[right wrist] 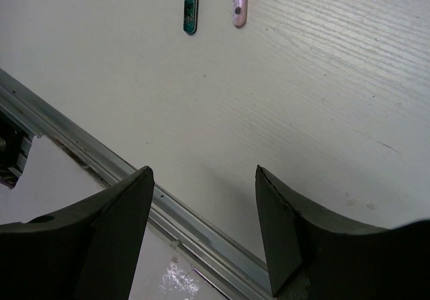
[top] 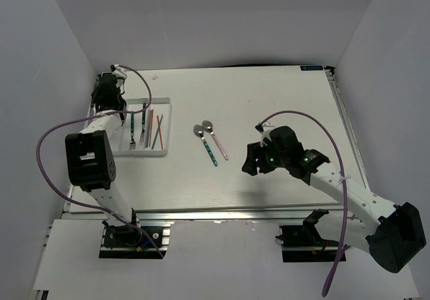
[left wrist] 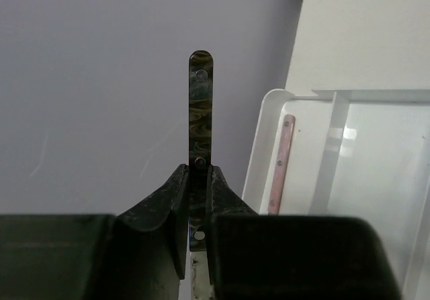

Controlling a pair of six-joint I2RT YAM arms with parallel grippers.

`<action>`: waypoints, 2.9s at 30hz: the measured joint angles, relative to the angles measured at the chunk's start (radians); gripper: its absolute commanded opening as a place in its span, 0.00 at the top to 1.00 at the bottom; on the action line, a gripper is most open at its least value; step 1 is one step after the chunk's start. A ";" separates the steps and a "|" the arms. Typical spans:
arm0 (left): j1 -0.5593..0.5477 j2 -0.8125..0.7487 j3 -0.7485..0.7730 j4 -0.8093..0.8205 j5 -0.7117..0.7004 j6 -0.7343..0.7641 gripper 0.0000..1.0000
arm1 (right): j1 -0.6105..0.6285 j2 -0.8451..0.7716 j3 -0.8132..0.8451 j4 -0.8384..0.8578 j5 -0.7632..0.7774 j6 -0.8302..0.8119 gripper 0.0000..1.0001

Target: Sort the eating utensils into containers

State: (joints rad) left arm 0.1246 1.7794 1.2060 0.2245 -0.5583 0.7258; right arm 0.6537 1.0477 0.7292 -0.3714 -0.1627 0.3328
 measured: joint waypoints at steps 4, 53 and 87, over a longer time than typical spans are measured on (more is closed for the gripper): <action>0.013 0.071 0.001 0.025 0.031 -0.002 1.00 | 0.000 0.019 0.002 0.000 -0.002 -0.001 0.33; 0.095 -0.849 -0.343 -0.419 0.655 -1.262 0.02 | 0.075 0.954 0.770 -0.077 0.258 -0.125 0.44; -0.668 -0.361 -0.366 -0.077 0.664 -1.649 0.33 | 0.069 0.418 0.300 0.291 -0.031 0.132 1.00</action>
State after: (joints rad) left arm -0.5438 1.4185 0.8398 0.1474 0.1055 -0.9234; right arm 0.7223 1.4654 1.0290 -0.0807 -0.1940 0.4648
